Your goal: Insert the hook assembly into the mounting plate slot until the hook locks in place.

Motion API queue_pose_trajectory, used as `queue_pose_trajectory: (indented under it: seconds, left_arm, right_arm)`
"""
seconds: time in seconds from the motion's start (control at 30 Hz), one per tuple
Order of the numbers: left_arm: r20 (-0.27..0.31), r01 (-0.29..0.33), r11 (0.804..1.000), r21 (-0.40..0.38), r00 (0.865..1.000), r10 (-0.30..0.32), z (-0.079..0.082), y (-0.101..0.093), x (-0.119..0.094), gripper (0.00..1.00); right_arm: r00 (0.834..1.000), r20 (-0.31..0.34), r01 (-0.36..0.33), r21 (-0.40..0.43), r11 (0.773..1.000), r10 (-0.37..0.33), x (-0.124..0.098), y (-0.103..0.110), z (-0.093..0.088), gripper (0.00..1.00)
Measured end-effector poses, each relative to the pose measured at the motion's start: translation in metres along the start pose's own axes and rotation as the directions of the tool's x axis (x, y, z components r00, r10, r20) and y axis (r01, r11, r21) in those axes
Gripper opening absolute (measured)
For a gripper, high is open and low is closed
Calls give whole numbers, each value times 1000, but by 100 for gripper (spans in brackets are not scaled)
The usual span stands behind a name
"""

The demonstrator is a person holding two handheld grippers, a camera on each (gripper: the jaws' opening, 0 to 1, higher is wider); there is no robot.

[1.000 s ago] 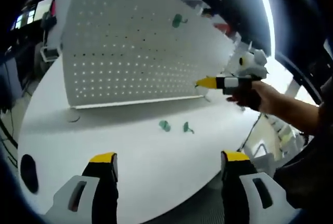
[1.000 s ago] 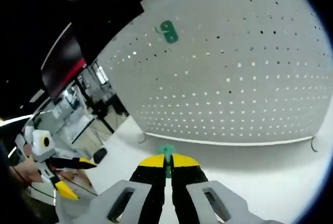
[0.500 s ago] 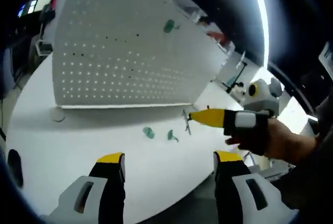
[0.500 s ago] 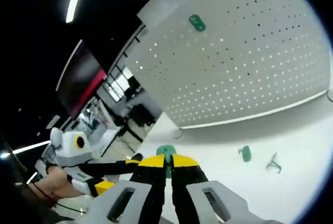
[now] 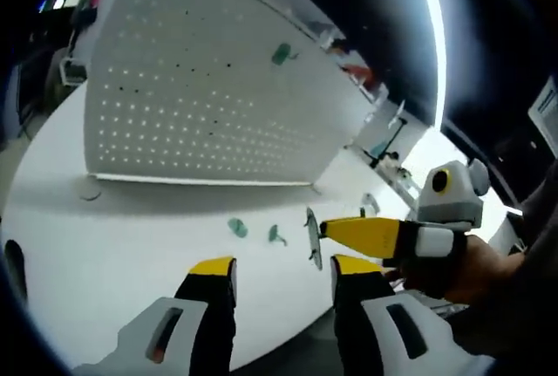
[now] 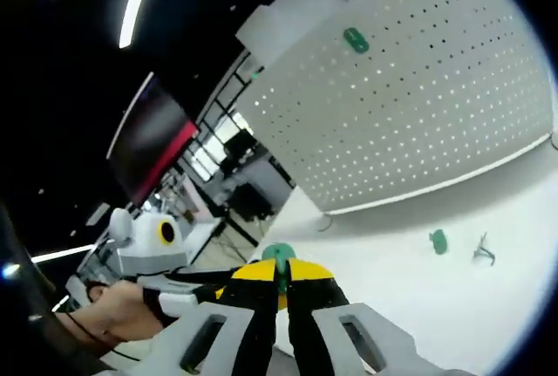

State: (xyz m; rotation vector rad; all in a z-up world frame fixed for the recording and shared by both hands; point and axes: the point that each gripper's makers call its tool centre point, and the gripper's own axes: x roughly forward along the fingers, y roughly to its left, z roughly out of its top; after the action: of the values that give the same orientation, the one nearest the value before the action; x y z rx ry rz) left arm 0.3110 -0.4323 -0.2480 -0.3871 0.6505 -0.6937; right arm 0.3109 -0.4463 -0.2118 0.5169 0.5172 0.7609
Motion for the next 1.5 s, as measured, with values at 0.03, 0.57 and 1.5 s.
queue_pose_trajectory:
  seconds: [0.03,0.57,1.5]
  left_arm:
    - [-6,4,1000,2,1000,-4,-1,-1,0,41]
    - [45,66,995,-80,997,-63,5,-6,-7,19]
    - [8,37,998,48,999,-37,5,-11,-12,3]
  right_arm:
    - [1000,1,-1,0,1000,1,0,1,0,0]
    - [999,8,-36,-89,995,37,9,20,0,0]
    - [998,-19,-61,-163,985,59,13,26,-3,1]
